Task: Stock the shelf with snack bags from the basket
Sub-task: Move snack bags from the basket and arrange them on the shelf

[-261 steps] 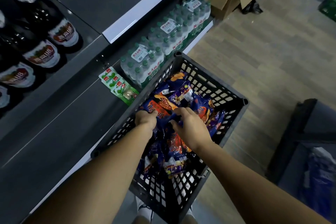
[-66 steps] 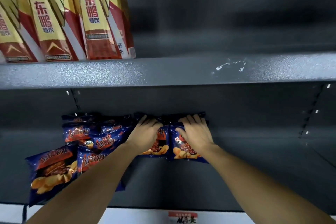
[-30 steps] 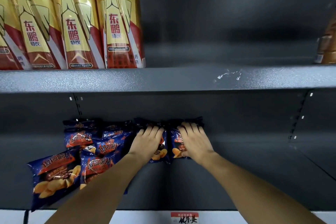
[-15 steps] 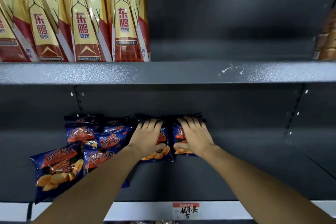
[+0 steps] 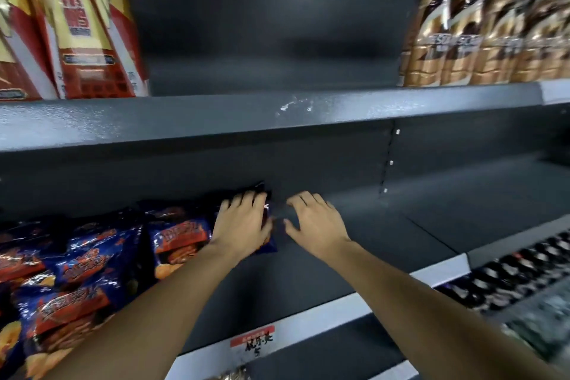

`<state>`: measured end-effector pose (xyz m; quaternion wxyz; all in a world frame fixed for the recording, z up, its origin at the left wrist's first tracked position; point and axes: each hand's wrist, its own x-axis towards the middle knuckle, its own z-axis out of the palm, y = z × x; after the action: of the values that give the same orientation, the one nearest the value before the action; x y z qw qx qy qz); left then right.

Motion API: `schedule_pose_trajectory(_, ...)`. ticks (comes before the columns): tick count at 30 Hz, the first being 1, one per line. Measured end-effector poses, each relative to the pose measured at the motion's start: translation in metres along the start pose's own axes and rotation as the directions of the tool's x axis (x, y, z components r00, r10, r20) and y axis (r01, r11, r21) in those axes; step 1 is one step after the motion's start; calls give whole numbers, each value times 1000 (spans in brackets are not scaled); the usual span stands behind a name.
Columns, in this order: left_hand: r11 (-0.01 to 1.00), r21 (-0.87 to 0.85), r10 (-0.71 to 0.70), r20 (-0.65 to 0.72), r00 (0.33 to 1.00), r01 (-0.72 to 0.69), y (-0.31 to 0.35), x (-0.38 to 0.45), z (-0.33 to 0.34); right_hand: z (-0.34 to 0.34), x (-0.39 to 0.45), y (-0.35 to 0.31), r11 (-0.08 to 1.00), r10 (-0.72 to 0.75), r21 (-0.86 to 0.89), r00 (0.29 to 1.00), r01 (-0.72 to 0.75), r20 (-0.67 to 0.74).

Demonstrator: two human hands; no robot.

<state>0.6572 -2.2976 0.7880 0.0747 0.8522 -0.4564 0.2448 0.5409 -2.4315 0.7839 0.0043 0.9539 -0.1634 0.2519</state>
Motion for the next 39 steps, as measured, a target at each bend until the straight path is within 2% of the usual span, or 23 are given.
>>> schedule_pose_trajectory(5,977,-99,192,14,981,-190,101,26,-1,-40,-54,77,979,178,-100,984,-177,1)
schedule_pose_trajectory(10,900,-217,380,-27,924,-377,246,45,-13,-97,-126,171,928,335,-168,942,-333,-19)
schedule_pose_trajectory(16,792,-366,522,-11,853,-489,446,60,-31,-173,-236,302,795,568,-228,822,-562,-47)
schedule_pose_trajectory(23,693,-432,652,35,758,-577,651,57,-50,-243,-353,424,639,724,-323,688,-698,-56)
schedule_pose_trajectory(31,576,-440,774,25,632,-688,805,53,-41,-272,-444,525,472,832,-376,544,-797,-110)
schedule_pose_trajectory(39,462,-486,847,-5,531,-742,929,94,14,-257,-480,644,361,887,-386,441,-849,-140)
